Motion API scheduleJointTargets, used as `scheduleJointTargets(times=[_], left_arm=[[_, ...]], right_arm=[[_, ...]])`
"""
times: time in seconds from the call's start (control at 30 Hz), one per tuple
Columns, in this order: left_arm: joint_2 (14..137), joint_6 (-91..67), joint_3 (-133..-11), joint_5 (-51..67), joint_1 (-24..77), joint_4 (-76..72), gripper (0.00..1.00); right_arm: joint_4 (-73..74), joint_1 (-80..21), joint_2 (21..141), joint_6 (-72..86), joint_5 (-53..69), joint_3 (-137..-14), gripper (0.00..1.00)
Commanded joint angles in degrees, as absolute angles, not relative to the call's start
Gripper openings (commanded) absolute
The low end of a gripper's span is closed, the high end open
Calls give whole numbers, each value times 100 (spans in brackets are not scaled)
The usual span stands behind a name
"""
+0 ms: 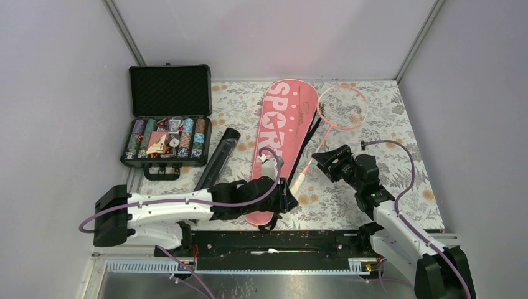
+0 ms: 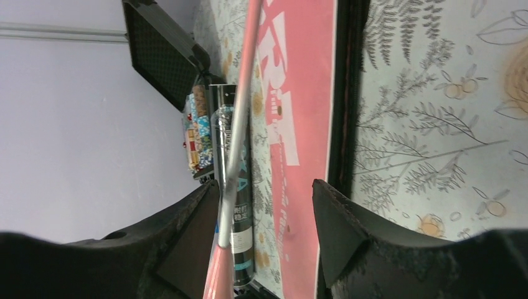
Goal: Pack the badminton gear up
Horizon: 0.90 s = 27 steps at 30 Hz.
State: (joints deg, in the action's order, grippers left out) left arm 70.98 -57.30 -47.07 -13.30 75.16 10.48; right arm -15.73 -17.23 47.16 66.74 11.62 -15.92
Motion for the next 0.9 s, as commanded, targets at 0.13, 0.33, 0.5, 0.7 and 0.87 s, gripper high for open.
scheduleJointTargets(times=[0.13, 0.33, 0.5, 0.7, 0.87], left_arm=[[6982, -5763, -4662, -1195, 7595, 30, 0], [7039, -5715, -4800, -1227, 7634, 31, 1], [7004, -5412, -4892, -1422, 7682, 483, 49], [7268, -4661, -5495, -1587, 7682, 1608, 71], [7557, -3944, -5908, -2030, 7453, 2297, 72]], right_arm=[[-2697, -1740, 5125, 7045, 1332, -1740, 58], [-2901, -1741, 5049, 7102, 1213, -1605, 11], [-2284, -1625, 4512, 6477, 1059, -1674, 0], [-847, -1060, 4088, 5769, 1603, -2088, 0], [939, -1057, 3926, 5133, 1918, -2508, 0]])
